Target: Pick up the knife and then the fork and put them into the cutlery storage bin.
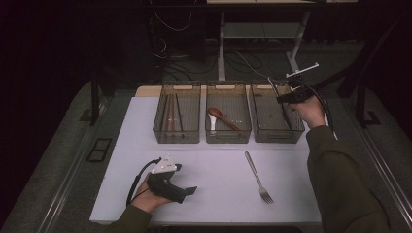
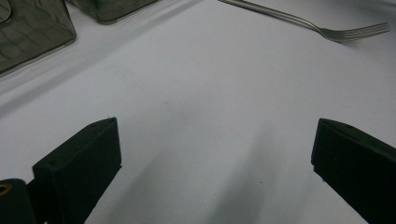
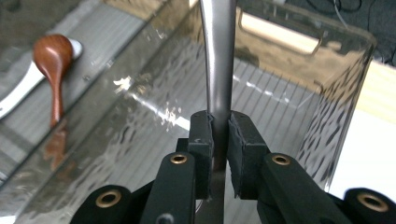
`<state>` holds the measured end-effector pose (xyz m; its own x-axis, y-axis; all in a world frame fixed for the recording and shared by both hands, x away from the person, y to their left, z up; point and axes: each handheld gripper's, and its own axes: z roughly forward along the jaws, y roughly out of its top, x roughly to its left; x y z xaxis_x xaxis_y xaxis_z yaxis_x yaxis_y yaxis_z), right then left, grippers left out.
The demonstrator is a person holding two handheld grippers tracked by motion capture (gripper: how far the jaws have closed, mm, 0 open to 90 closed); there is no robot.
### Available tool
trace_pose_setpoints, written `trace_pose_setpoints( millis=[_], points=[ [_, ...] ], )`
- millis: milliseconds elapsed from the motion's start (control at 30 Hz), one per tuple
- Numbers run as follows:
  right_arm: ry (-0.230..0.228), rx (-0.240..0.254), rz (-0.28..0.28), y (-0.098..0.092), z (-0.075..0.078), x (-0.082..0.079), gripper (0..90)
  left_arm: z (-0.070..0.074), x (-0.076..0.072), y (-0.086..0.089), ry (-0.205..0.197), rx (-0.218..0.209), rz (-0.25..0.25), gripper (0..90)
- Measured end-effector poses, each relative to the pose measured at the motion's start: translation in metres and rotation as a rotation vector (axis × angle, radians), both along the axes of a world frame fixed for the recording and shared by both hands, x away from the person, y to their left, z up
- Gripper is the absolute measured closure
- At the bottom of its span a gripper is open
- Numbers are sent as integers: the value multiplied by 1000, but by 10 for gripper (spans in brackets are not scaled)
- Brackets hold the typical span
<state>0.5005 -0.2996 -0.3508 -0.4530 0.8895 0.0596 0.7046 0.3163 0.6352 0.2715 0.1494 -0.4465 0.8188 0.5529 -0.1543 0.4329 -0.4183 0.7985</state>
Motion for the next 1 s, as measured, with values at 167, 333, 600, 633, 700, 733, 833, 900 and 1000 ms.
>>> trace_pose_setpoints(
  millis=[167,333,600,633,700,733,833,900,1000],
  points=[
    [48,-26,-9,4,-11,5,802,0,0,0,-2,4,-3,8],
    [98,-56,-1,11,-21,11,800,0,0,0,-2,5,-4,8],
    [118,-75,22,17,-31,16,731,0,-1,1,-3,3,-2,8],
    [114,-56,24,17,-30,15,702,0,-1,1,-3,3,-1,8],
    [98,-49,28,16,-28,14,659,0,-1,1,-4,4,-1,8],
    [96,-41,33,15,-27,13,648,1,-1,1,-4,4,-2,8],
    [66,-7,43,13,-22,8,611,1,-1,1,-5,5,-3,8],
    [42,15,48,11,-17,2,590,1,-1,1,-4,4,-2,8],
    [0,68,48,6,-7,-8,569,1,-1,1,-4,4,-2,8]
  ],
)
